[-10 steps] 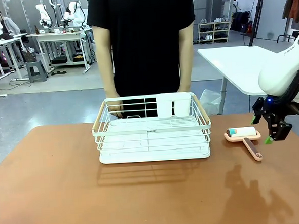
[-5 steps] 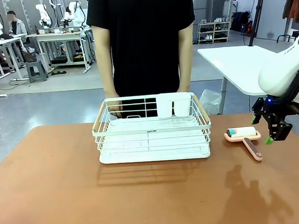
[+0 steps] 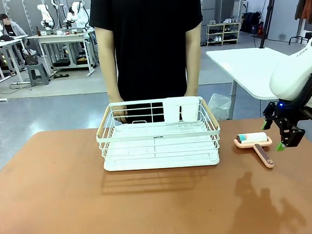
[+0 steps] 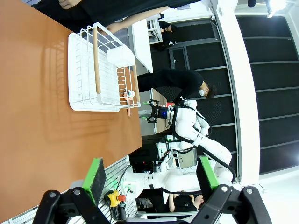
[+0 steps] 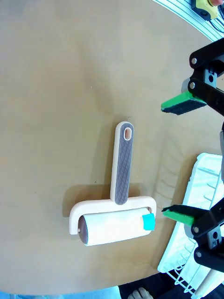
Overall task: Clean the table.
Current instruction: Place the Lint Roller down when the Dish drying rack is positioned in the middle of the table.
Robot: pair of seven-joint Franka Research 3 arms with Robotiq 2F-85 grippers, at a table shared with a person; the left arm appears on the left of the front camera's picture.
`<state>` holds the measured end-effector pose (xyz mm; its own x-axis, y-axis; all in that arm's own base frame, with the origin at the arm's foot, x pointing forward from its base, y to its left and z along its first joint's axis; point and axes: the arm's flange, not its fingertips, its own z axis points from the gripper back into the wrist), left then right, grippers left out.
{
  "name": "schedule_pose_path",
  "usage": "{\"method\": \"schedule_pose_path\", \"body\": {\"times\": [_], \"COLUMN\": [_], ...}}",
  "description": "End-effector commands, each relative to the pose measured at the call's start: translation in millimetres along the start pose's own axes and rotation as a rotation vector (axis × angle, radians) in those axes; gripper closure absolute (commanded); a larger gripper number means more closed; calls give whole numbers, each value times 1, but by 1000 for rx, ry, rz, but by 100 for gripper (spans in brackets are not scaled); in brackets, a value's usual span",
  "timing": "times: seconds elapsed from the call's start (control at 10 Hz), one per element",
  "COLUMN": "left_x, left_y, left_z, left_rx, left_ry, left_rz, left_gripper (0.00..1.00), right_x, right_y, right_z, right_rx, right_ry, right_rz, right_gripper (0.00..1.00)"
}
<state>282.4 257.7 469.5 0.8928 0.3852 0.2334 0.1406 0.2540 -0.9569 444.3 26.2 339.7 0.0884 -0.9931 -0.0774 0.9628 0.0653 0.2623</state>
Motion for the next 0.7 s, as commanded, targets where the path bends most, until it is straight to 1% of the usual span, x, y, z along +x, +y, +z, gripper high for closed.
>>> {"method": "schedule_pose_path", "body": {"times": [0.0,0.6], "left_x": [-1,-1], "left_y": [0,0], "left_z": [4,4], "left_rx": [-16,-16], "left_ry": [3,3], "left_rz": [-23,-23], "left_gripper": [0,0], "right_x": [-1,-1], "right_y": [-1,-1], "right_z": [-1,-1], "right_rx": [9,9], "right_ry": [1,1], "right_rz": [6,6], "right_gripper": [0,0]}}
